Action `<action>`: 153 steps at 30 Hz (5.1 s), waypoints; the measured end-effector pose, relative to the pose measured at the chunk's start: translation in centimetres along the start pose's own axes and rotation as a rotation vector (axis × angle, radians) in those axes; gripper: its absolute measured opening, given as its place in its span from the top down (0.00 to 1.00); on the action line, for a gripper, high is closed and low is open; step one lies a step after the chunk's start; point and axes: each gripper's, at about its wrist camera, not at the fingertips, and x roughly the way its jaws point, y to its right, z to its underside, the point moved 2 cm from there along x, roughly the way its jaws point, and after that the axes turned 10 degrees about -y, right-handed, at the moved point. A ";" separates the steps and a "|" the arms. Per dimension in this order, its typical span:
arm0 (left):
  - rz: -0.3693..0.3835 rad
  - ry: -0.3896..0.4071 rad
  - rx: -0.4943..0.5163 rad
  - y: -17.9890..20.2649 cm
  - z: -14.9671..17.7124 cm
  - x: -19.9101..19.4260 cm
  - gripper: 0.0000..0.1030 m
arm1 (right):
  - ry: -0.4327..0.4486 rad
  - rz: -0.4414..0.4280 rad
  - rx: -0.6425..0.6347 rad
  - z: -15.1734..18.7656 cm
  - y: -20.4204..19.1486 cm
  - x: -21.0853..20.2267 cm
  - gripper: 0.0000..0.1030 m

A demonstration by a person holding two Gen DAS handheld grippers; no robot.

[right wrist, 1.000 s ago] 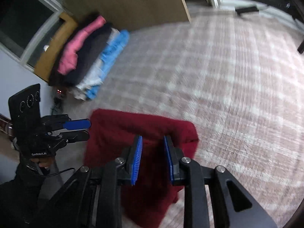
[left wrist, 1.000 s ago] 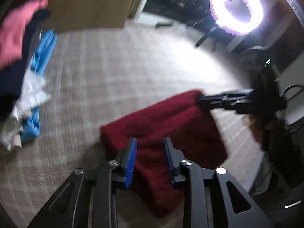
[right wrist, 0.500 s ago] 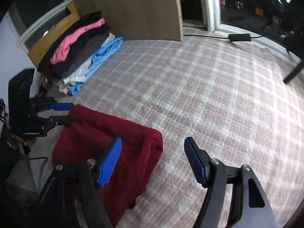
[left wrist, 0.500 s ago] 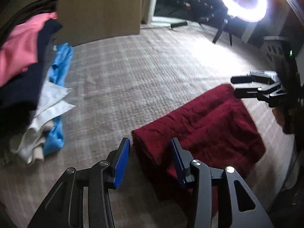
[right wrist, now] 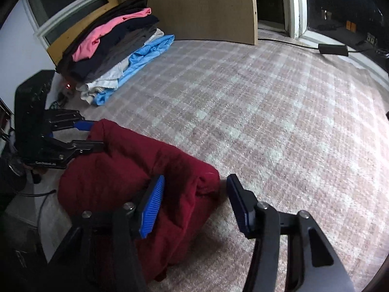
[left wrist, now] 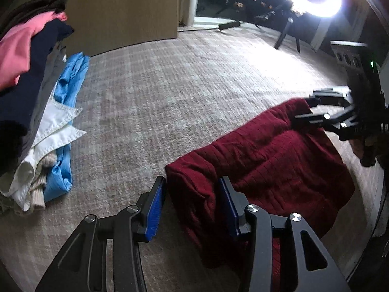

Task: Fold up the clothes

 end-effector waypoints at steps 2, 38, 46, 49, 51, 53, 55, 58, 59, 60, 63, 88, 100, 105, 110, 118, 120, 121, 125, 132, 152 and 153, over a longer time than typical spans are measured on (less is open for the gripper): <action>0.006 0.015 -0.020 -0.1 0.0 0.1 0.59 | 0.000 -0.020 -0.004 0.0 -0.1 0.1 0.58; -0.119 0.335 0.005 -18.6 0.7 -29.7 0.92 | 0.354 -0.104 0.002 -18.3 -25.0 -10.6 0.85; -0.065 0.278 -0.004 -28.1 -3.8 -27.4 0.92 | 0.303 -0.045 0.057 -25.8 -26.7 -5.1 0.85; -0.039 0.248 -0.002 -30.7 -5.8 -24.6 0.92 | 0.271 -0.029 0.086 -28.2 -25.6 -2.8 0.85; -0.003 0.233 -0.012 -31.9 -6.7 -23.0 0.92 | 0.246 -0.005 0.093 -29.4 -24.6 -1.4 0.85; 0.013 0.210 -0.012 -33.0 -7.6 -21.1 0.92 | 0.218 0.019 0.100 -30.6 -23.7 0.1 0.85; 0.020 0.182 -0.007 -33.5 -8.4 -19.2 0.92 | 0.188 0.032 0.113 -31.3 -22.7 1.6 0.85; 0.026 0.144 -0.002 -34.0 -9.2 -17.0 0.85 | 0.160 0.052 0.118 -31.7 -21.6 3.1 0.84; 0.017 0.135 -0.005 -34.0 -9.3 -16.5 0.80 | 0.151 0.054 0.118 -31.9 -21.3 3.4 0.82; 0.013 0.128 -0.007 -34.1 -9.3 -16.3 0.79 | 0.143 0.055 0.117 -32.0 -21.0 3.6 0.75; -0.017 0.153 -0.023 -34.7 -9.2 -17.3 0.65 | 0.160 0.071 0.147 -31.8 -20.0 2.2 0.55; -0.015 0.237 -0.020 -33.5 -6.2 -18.2 0.88 | 0.194 0.129 0.005 -31.9 -23.3 1.4 0.71; -0.057 0.147 -0.092 -30.7 -2.9 -17.1 0.82 | 0.097 0.276 -0.093 -24.6 -28.9 1.3 0.69; -0.137 0.224 -0.084 -26.5 -0.4 -21.2 0.56 | 0.190 0.435 -0.012 -21.7 -31.1 -3.6 0.40; -0.117 0.266 -0.097 -21.4 2.4 -23.6 0.46 | 0.219 0.468 0.044 -17.6 -32.4 -6.6 0.40; -0.219 0.236 -0.199 -14.7 7.4 -24.7 0.40 | 0.227 0.463 0.108 -10.8 -32.8 -10.5 0.39; -0.240 0.230 -0.227 -13.3 8.5 -24.9 0.39 | 0.225 0.467 0.102 -9.2 -32.6 -11.1 0.39; -0.254 0.230 -0.244 -12.6 8.9 -25.1 0.37 | 0.224 0.472 0.096 -8.4 -32.5 -11.5 0.39; -0.283 0.235 -0.302 -9.6 10.7 -25.8 0.34 | 0.212 0.469 0.075 -5.2 -31.6 -13.0 0.39; -0.298 0.260 -0.352 -3.9 13.0 -26.7 0.28 | 0.192 0.448 0.066 0.1 -28.9 -15.7 0.39; -0.362 0.272 -0.443 1.3 16.1 -27.9 0.27 | 0.187 0.413 -0.018 4.7 -27.8 -18.2 0.39; -0.363 0.271 -0.441 1.3 16.1 -27.9 0.27 | 0.186 0.412 -0.017 4.7 -27.8 -18.2 0.39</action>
